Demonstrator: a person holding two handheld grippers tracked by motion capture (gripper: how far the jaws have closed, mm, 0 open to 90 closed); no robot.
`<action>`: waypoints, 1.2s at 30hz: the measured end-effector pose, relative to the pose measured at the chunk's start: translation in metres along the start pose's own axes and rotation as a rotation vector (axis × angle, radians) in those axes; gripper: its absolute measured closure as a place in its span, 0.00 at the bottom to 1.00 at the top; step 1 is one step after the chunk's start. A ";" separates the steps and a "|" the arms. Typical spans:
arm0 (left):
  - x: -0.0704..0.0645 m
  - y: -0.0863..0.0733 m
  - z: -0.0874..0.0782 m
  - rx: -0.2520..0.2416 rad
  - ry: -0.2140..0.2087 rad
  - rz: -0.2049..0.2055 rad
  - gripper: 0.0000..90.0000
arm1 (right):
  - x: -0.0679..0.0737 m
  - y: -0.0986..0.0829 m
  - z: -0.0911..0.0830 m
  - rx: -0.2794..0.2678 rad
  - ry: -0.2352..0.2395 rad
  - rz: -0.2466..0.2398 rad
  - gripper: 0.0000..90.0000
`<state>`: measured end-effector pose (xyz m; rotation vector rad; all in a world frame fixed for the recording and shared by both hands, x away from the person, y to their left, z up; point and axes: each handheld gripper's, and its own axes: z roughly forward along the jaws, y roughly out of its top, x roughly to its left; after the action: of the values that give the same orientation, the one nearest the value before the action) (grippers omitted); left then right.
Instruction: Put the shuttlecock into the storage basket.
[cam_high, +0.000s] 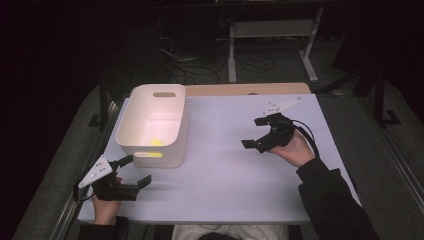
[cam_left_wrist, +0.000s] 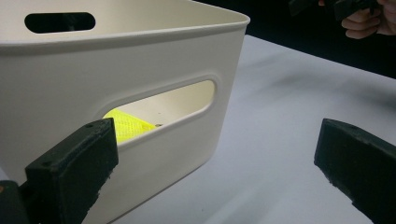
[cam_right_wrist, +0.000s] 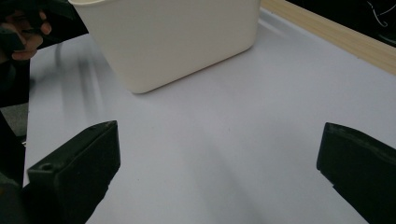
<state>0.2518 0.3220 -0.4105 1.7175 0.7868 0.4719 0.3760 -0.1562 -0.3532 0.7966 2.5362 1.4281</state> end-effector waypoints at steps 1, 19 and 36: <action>0.000 0.000 0.000 0.000 0.000 0.000 0.00 | 0.000 -0.001 -0.001 -0.001 -0.001 0.000 0.00; 0.000 0.000 0.000 0.000 0.002 0.000 0.00 | 0.002 -0.022 -0.020 -0.046 -0.019 0.010 0.00; 0.000 0.000 0.000 0.000 0.003 0.000 0.00 | -0.007 -0.048 -0.039 -0.068 -0.060 0.049 0.00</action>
<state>0.2514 0.3222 -0.4105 1.7175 0.7886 0.4746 0.3499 -0.2098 -0.3724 0.8821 2.4269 1.4734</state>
